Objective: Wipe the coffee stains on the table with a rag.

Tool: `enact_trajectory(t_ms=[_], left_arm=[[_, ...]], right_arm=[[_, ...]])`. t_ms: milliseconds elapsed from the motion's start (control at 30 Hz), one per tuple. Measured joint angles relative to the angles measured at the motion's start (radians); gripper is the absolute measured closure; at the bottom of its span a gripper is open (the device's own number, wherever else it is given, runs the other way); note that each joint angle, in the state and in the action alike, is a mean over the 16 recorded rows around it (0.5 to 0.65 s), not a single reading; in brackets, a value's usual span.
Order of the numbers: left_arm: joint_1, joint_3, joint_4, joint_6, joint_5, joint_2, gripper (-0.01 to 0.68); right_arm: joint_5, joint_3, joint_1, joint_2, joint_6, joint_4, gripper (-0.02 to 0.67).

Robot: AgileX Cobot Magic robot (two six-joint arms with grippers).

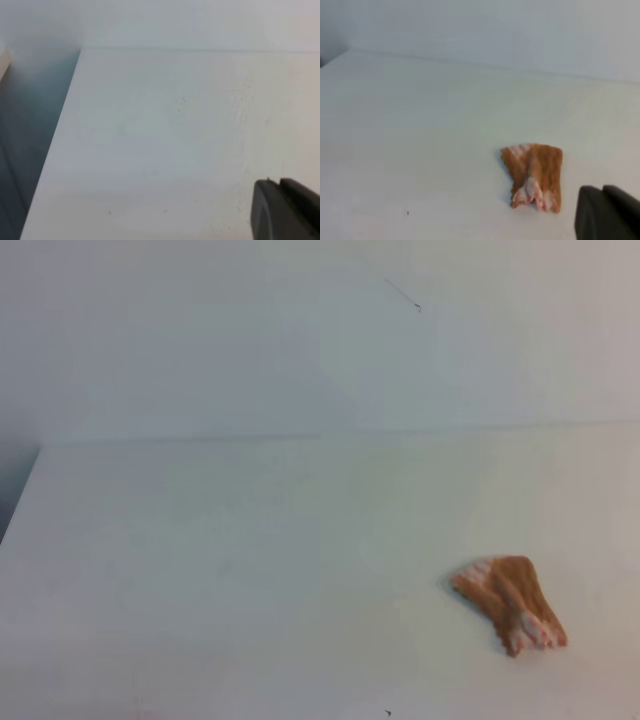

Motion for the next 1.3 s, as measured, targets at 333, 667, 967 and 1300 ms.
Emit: enact_trajectory(t_ms=[333,667,967,1300], left_arm=[[0.000,0.000,0.000,0.000,0.000,0.000,0.674],[0.000,0.000,0.000,0.000,0.000,0.000,0.674],[0.000,0.003,0.000,0.000,-0.001,-0.002,0.674],[0.000,0.000,0.000,0.000,0.000,0.000,0.674]], right_arm=[[-0.069,0.004,-0.097,-0.040,0.019,-0.088,0.651],[-0.205,0.101,-0.373,-0.114,0.036,-0.127,0.651],[-0.291,0.283,-0.482,-0.135,0.043,-0.105,0.651],[-0.251,0.351,-0.486,-0.139,0.029,-0.076,0.652]])
